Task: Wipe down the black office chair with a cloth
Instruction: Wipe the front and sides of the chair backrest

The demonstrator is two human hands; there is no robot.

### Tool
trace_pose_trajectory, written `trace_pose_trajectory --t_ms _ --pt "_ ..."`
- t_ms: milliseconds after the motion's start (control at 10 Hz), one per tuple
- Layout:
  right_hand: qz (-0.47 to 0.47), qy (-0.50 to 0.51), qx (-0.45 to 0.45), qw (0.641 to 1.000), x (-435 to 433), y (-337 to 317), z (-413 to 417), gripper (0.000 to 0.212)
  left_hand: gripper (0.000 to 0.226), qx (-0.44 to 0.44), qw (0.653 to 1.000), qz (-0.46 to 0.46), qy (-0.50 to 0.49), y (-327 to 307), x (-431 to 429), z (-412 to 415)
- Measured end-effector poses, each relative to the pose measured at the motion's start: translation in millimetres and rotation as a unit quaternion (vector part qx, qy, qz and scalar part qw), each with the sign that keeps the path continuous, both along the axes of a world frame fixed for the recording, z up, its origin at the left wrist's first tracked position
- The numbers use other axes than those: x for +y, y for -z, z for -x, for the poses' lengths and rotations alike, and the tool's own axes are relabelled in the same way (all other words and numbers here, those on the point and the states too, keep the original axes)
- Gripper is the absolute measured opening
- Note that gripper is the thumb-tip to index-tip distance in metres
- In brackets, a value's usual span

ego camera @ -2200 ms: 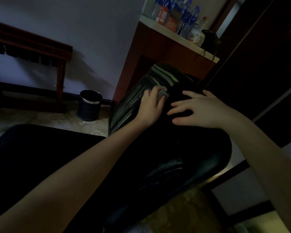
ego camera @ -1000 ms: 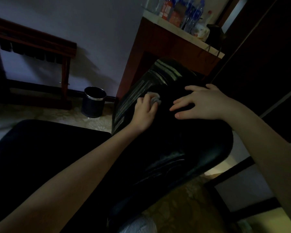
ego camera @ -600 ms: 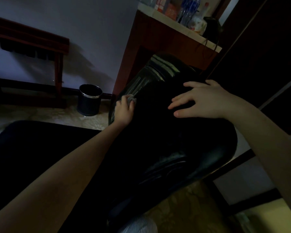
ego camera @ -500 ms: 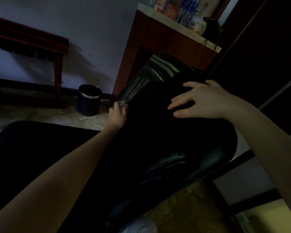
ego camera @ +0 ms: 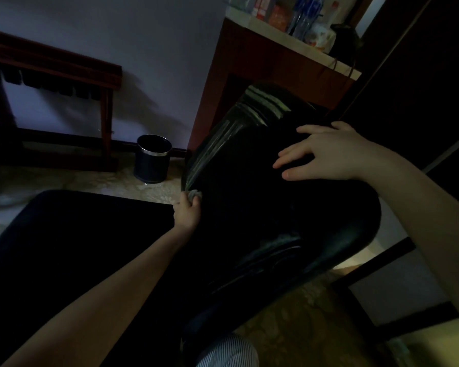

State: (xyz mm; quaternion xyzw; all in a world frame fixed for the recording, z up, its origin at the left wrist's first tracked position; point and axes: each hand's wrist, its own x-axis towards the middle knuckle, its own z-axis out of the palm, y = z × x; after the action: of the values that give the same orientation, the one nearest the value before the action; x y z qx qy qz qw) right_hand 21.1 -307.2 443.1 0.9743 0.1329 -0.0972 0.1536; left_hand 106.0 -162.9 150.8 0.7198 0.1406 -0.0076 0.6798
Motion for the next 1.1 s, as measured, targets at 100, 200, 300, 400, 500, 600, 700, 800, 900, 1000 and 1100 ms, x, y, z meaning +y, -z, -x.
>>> trace_pose_trajectory --t_ms 100,200,300,400,500,600,700,800,900,1000,1100 --pt "-0.001 0.000 -0.003 1.000 0.0 0.3 0.1 0.030 0.032 -0.061 0.998 0.005 0.020 -19.9 -6.2 -1.1" --pt "0.003 -0.002 -0.005 1.000 -0.4 0.3 0.2 0.030 0.028 -0.166 0.985 -0.016 0.045 -59.3 -17.3 1.6" --pt "0.006 -0.001 -0.006 1.000 -0.5 0.9 0.0 0.030 0.025 -0.295 0.952 -0.058 0.054 -94.9 -32.9 2.7" --pt "0.005 0.000 -0.004 1.000 -1.4 0.7 -0.4 0.031 0.026 -0.345 0.933 -0.083 0.060 -103.1 -37.4 -3.9" --pt "-0.004 -0.001 -0.003 1.000 -1.5 0.0 -0.6 0.031 0.028 -0.313 0.946 -0.079 0.045 -91.1 -29.5 -17.4" --pt "-0.008 -0.004 -0.004 1.000 -1.4 0.5 -1.0 0.030 0.032 -0.184 0.980 -0.064 0.035 -75.4 -18.6 -28.0" --pt "-0.014 -0.005 -0.012 1.000 -2.6 1.0 -0.9 0.030 0.035 -0.108 0.992 -0.056 0.018 -52.4 -11.7 -29.1" --pt "-0.019 -0.004 -0.018 1.000 -2.6 1.9 -0.3 0.030 0.032 -0.096 0.993 -0.062 -0.005 -34.5 -10.9 -19.4" --pt "-0.022 -0.002 -0.017 1.000 -1.2 2.0 1.2 0.030 0.032 -0.099 0.994 -0.051 -0.011 -29.4 -10.6 -7.1" --pt "-0.018 -0.003 -0.019 1.000 0.4 1.6 3.1 0.031 0.031 -0.099 0.994 -0.042 -0.004 -29.4 -10.6 7.7" --pt "-0.014 -0.003 -0.017 1.000 0.9 1.3 5.0 0.031 0.033 -0.127 0.991 -0.037 0.014 -33.3 -11.9 27.0"
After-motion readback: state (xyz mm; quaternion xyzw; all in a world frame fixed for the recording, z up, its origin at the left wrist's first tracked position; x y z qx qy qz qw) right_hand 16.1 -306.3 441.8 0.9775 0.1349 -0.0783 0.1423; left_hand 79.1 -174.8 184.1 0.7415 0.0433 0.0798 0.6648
